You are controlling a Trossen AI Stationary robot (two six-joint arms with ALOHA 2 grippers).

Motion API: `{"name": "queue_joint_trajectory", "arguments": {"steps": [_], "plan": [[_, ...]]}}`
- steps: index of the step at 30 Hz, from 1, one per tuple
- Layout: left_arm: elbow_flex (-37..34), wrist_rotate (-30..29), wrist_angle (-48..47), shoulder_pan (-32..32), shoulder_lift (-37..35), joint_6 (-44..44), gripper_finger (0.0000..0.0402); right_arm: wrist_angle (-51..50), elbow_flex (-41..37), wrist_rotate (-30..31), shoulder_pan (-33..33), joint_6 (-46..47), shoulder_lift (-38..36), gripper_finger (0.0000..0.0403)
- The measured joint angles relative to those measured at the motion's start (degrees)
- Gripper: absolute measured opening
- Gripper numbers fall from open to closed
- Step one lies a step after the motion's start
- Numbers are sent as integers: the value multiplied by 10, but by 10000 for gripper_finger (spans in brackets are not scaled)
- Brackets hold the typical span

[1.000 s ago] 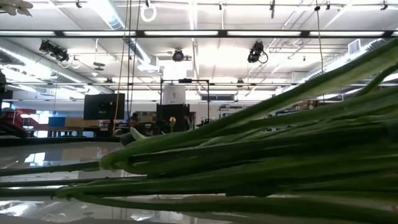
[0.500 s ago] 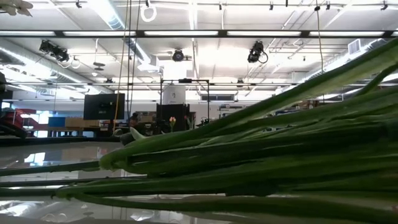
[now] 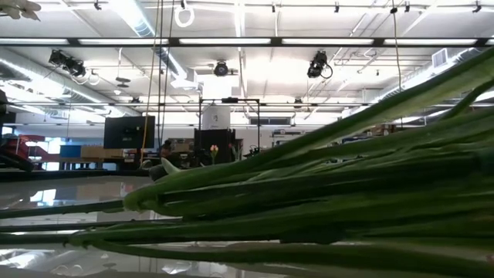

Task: Sort flowers into vase by color
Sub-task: Put the right red flowers into the red vase

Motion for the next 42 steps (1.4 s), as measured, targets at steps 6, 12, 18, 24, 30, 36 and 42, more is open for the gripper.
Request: {"name": "queue_joint_trajectory", "arguments": {"steps": [6, 12, 18, 24, 30, 36, 42], "plan": [[0, 0, 1, 0, 0, -1, 222, -19, 0, 0, 21, -3, -54, 14], [0, 0, 0, 0, 0, -2, 222, -91, 0, -16, 32, 40, -98, 14], [0, 1, 0, 0, 0, -2, 222, -167, 0, -30, 33, 40, -117, 14], [0, 1, 0, 0, 0, -2, 222, -163, 0, -88, 33, 18, -112, 14], [0, 1, -1, 0, 0, -1, 222, -149, -51, -105, 33, 45, -136, 14], [0, 1, -1, 0, 0, -2, 222, -81, -139, -120, 33, 91, -213, 14], [0, 1, -1, 0, 0, -2, 222, -10, -202, -166, 33, 162, -278, 14]]}}
